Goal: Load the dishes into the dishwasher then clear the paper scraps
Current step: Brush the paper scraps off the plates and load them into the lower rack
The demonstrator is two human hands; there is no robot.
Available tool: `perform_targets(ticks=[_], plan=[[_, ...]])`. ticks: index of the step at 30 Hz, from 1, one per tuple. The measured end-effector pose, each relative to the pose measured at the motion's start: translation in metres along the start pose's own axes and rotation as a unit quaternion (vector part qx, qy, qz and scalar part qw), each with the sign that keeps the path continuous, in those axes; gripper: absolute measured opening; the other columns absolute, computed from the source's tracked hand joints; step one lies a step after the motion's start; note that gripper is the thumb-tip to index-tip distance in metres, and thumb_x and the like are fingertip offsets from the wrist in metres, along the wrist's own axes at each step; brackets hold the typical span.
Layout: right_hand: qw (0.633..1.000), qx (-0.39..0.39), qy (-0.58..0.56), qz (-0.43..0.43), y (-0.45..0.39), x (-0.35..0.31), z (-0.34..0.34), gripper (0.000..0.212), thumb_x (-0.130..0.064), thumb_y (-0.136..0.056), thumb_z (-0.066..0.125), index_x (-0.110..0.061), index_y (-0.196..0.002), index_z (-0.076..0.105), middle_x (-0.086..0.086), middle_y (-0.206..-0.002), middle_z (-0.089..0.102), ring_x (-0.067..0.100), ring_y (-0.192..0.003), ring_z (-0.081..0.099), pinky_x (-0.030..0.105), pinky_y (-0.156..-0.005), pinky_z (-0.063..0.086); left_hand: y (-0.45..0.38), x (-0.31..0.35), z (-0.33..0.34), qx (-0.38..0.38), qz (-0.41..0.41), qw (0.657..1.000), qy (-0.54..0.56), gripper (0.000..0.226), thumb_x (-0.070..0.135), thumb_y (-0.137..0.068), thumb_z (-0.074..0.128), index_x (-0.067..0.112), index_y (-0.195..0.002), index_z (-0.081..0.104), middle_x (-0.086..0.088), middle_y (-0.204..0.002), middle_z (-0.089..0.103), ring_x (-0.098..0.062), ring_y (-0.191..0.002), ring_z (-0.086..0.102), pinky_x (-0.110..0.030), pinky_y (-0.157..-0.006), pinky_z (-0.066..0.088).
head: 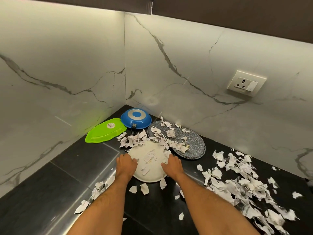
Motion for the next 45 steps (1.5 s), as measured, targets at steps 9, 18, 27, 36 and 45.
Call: perform_targets(ticks=[9,18,27,36,45], plan=[[0.995,0.041,-0.088,0.008,-0.015,0.005,-0.021,0.039,-0.029,-0.094,0.065,-0.008,-0.123,0.051,0.014,-0.129,0.048,0.031,-0.118,0.052,0.036,-0.095,0.045,-0.02,-0.01,-0.01,0.027,-0.069,0.98,0.185,0.008,0.009,-0.085,0.065,0.003,-0.082,0.07,-0.023,-0.093,0.07,-0.039,-0.094,0.065,-0.04,-0.074,0.048],[0.977,0.109,-0.171,-0.068,-0.014,-0.017,-0.072,0.034,-0.012,-0.085,0.071,-0.016,-0.111,0.048,0.006,-0.118,0.054,0.024,-0.106,0.056,0.044,-0.093,0.052,-0.009,0.024,-0.067,0.125,-0.015,0.969,0.21,0.02,0.012,-0.083,0.077,0.008,-0.102,0.073,-0.011,-0.103,0.071,-0.028,-0.096,0.064,-0.033,-0.076,0.041],[0.951,0.133,-0.267,-0.081,-0.009,-0.016,-0.1,0.069,-0.015,-0.076,0.072,-0.033,-0.131,0.036,0.0,-0.124,0.057,0.019,-0.111,0.06,0.044,-0.091,0.058,0.012,0.051,-0.103,0.202,0.065,0.949,0.234,0.025,-0.012,-0.081,0.063,0.011,-0.09,0.071,-0.006,-0.089,0.07,-0.023,-0.083,0.063,-0.031,-0.068,0.041],[0.967,0.155,-0.176,-0.104,0.015,-0.016,-0.107,0.055,-0.021,-0.076,0.078,-0.027,-0.125,0.054,-0.004,-0.118,0.057,0.017,-0.111,0.054,0.04,-0.093,0.052,0.026,0.06,-0.109,0.213,0.11,0.942,0.235,0.043,-0.021,-0.077,0.051,0.016,-0.092,0.07,-0.003,-0.087,0.069,-0.023,-0.085,0.064,-0.037,-0.072,0.053],[0.954,0.187,-0.198,-0.124,0.062,-0.004,-0.133,0.03,-0.007,-0.092,0.069,-0.014,-0.12,0.059,0.001,-0.111,0.067,0.017,-0.102,0.06,0.038,-0.091,0.054,0.057,0.069,-0.109,0.201,0.131,0.935,0.262,0.037,-0.015,-0.083,0.057,0.011,-0.106,0.07,-0.01,-0.101,0.073,-0.027,-0.095,0.066,-0.044,-0.087,0.055]])
Point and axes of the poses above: each hand's wrist, its own y-axis away from the middle knuckle, its own z-axis out of the palm, x = y × z, the point moved 9 cm from there along -y, towards the middle knuckle
